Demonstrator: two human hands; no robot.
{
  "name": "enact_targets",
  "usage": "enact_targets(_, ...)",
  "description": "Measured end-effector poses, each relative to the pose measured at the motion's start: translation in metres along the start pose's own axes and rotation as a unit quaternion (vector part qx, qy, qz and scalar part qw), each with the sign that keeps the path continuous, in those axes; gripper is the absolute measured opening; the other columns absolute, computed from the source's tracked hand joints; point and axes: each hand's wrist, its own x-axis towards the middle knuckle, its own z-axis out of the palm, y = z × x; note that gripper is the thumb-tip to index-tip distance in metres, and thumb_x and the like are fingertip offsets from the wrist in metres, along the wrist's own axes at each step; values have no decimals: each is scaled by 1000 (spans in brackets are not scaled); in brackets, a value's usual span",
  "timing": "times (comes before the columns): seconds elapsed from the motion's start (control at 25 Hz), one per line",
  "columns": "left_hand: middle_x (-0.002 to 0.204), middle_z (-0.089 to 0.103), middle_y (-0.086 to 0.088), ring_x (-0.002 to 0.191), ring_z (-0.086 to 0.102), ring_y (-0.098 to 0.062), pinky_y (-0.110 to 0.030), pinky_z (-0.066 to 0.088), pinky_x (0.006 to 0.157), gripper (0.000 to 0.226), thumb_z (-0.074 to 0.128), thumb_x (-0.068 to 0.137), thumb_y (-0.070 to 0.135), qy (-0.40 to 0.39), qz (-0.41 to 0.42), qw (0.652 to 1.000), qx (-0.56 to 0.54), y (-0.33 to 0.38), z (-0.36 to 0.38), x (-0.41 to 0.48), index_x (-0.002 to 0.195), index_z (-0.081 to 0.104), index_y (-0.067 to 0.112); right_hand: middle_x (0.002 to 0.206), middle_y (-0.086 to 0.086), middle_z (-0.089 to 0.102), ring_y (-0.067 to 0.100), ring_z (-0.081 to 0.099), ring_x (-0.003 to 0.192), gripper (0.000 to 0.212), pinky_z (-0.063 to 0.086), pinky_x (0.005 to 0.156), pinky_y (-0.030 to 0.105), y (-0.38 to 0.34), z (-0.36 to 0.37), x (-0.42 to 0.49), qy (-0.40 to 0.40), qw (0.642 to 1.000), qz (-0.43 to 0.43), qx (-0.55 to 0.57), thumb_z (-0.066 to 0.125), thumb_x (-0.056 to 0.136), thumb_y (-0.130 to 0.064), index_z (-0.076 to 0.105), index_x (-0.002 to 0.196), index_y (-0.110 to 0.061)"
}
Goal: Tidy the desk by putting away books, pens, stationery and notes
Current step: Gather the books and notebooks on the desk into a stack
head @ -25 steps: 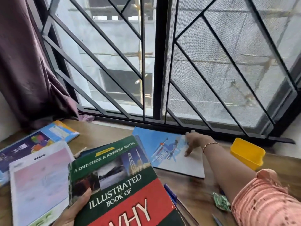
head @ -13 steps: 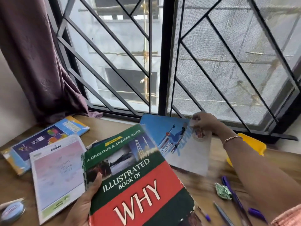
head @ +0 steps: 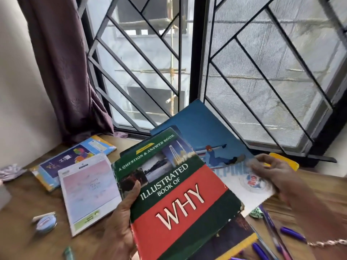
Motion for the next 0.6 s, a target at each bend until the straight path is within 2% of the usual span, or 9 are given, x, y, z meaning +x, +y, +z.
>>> enact_targets(0.08,69,70,-24,52,67,-35,-63,49,59,35,80,54,27,-13,0,1000,4,-5,5,-4,74,71,0,55,15,68,23,64,41,80,51,37,29,12,2,-17,-8,998,36,54,92,3,-27,57,72,-6)
enact_targets(0.16,70,70,-23,54,68,-34,-58,54,59,42,91,36,25,-28,2,1000,8,-11,9,-9,66,74,1,55,17,67,24,63,41,66,53,38,31,21,4,-30,-29,994,49,96,92,14,-20,60,69,-7)
enact_targets(0.2,69,70,-23,54,68,-34,-54,56,58,38,90,42,26,-24,7,1000,10,-14,9,-11,65,74,1,55,17,67,24,63,40,57,53,39,31,24,6,-35,-40,992,53,112,91,25,-16,59,71,-6)
enact_targets(0.24,66,70,-22,51,67,-33,-51,57,54,26,83,58,26,-12,20,1000,13,-17,9,-13,61,73,2,54,16,66,24,62,40,46,53,39,30,29,6,-38,-50,989,54,127,85,39,-11,57,74,-5)
enact_targets(0.28,63,69,-21,49,66,-32,-48,57,50,27,72,73,23,-6,30,999,14,-20,8,-14,56,73,3,54,15,66,23,62,39,35,53,39,29,32,8,-43,-55,987,54,139,74,49,-5,54,77,-3)
enact_targets(0.32,61,68,-21,47,65,-31,-46,56,47,36,63,81,21,-1,28,1000,13,-22,9,-16,52,72,2,54,15,66,23,62,39,30,53,39,29,39,7,-44,-60,985,55,153,67,52,-2,52,78,-2)
enact_targets(0.4,60,68,-22,46,65,-32,-47,55,44,44,57,86,20,5,27,1000,-2,-25,9,-21,50,71,0,55,15,67,22,63,41,30,53,40,27,48,11,-49,-73,984,58,154,64,52,0,51,79,0)
enact_targets(0.48,62,68,-23,47,66,-32,-48,55,48,41,58,86,19,20,27,999,-4,-30,3,-24,53,71,-2,58,17,68,22,64,44,26,53,41,26,55,15,-52,-82,981,62,163,62,55,2,53,79,1)
enact_targets(0.6,68,69,-23,53,67,-33,-51,54,65,18,65,76,14,48,31,998,8,-32,-4,-33,69,71,-2,66,23,69,25,66,49,34,56,45,28,60,25,-57,-113,975,82,173,70,39,-3,64,72,2)
